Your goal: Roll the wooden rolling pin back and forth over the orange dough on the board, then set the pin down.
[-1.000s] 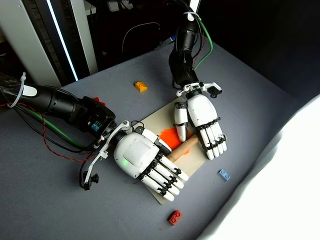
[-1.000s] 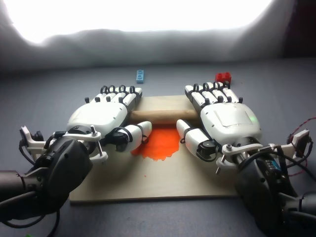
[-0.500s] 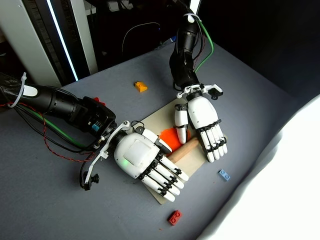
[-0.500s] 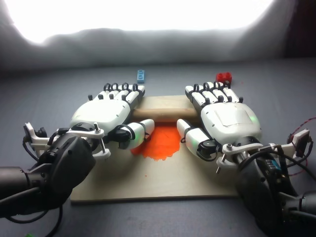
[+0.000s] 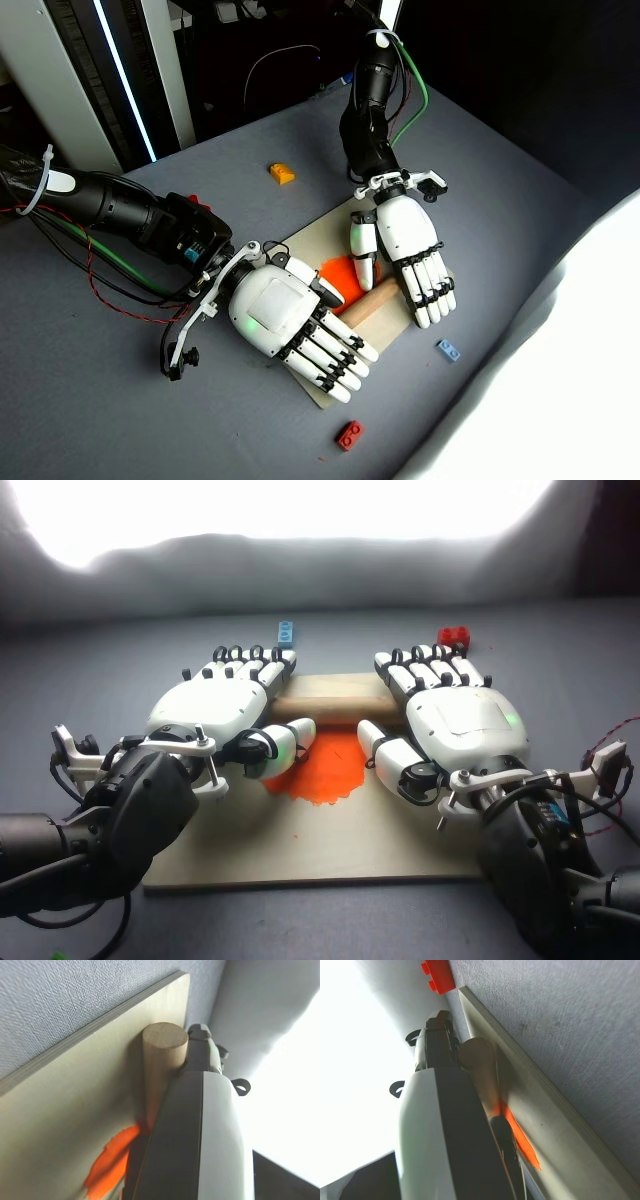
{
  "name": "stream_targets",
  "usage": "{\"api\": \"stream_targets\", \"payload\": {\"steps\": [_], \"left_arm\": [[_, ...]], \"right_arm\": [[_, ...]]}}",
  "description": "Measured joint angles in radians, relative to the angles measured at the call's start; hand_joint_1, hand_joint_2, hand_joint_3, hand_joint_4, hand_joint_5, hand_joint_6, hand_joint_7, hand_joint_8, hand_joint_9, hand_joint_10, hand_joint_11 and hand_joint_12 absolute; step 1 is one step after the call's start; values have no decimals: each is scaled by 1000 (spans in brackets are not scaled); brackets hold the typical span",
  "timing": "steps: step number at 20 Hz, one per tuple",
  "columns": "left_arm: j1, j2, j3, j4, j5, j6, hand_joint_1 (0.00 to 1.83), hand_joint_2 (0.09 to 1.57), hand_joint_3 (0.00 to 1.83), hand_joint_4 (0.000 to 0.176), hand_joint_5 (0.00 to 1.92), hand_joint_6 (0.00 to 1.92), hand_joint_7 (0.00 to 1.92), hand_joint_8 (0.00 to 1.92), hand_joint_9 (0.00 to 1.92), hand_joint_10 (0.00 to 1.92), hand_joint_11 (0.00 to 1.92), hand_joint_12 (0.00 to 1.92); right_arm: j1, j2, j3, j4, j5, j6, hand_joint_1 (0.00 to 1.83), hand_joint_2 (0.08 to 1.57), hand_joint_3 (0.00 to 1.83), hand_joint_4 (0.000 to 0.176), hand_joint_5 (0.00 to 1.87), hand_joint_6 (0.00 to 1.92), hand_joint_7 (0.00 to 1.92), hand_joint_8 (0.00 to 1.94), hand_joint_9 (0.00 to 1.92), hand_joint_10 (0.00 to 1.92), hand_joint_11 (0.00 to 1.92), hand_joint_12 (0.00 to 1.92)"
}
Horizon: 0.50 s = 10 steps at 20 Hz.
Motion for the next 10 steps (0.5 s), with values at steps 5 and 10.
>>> {"api": "stream_targets", "payload": {"steps": [5, 10], "left_arm": [[0, 0, -5, -5, -2, 8, 0, 1543, 1, 0, 0, 0, 0, 0, 0, 0, 0, 0], [0, 9, -20, -13, -1, 23, 0, 1542, 0, 0, 0, 0, 0, 0, 0, 0, 0, 0]], "right_arm": [[0, 3, -6, 0, -1, 2, 0, 1568, 8, 0, 166, 1, 163, 1, 124, 2, 0, 245], [-3, 6, -19, -2, 2, 2, 0, 1569, 8, 0, 164, 3, 158, 2, 115, 2, 0, 193]]}}
